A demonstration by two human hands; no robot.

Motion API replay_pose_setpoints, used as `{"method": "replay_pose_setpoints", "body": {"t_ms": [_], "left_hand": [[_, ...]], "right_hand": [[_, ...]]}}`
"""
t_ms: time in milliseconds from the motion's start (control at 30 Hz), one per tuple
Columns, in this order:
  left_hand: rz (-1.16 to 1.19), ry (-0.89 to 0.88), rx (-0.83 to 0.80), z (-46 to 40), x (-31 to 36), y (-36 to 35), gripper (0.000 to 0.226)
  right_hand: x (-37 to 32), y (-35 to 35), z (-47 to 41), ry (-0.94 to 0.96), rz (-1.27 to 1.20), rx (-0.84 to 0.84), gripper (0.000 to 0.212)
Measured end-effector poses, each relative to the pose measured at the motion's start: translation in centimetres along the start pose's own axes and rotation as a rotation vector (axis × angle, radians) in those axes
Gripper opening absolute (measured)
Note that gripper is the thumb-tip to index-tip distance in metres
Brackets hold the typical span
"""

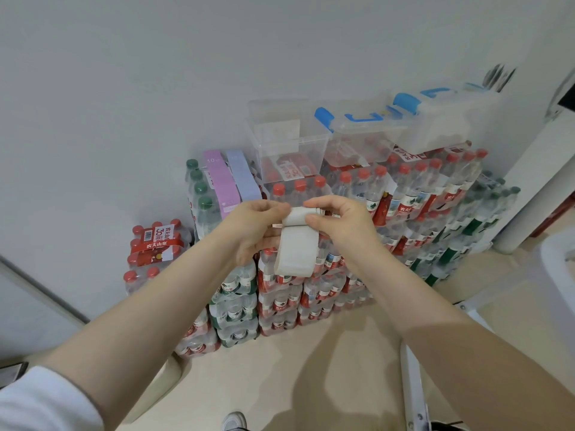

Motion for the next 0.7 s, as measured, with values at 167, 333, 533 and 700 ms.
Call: {"method": "replay_pose_setpoints", "body": {"t_ms": [167, 333, 533, 700], "left_hand": [[0.083, -0.107, 0.020, 0.3, 0.7, 0.1, 0.012], [0.032, -0.177, 0.002, 0.7, 0.9, -0.4, 0.018], [-0.025, 0.067, -0.079, 0.2, -0.7, -0.6, 0.024], [-0.003, 0.036, -0.009, -0.1, -0.7, -0.2, 0.006]], "right_hand": [[1.0, -0.8, 0.6, -0.128, -0.149, -0.047, 0.025], [1.9, -1.0, 0.8, -0.263, -0.187, -0.050, 0.017], [1.2, -0.7, 0.5, -0.148, -0.168, -0.057, 0.019], [0.9, -1.4, 0.9, -0.097, -0.188, -0.099, 0.029]]}}
Point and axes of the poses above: each hand's wrist, its own z-axis away from the middle knuckle, its own y-axis out of the back of the hand, x = y × z, the point moved 8 cm from there along -z, towards the middle knuckle, and after that the axes turned 12 degrees about y, right-handed, at the moved point
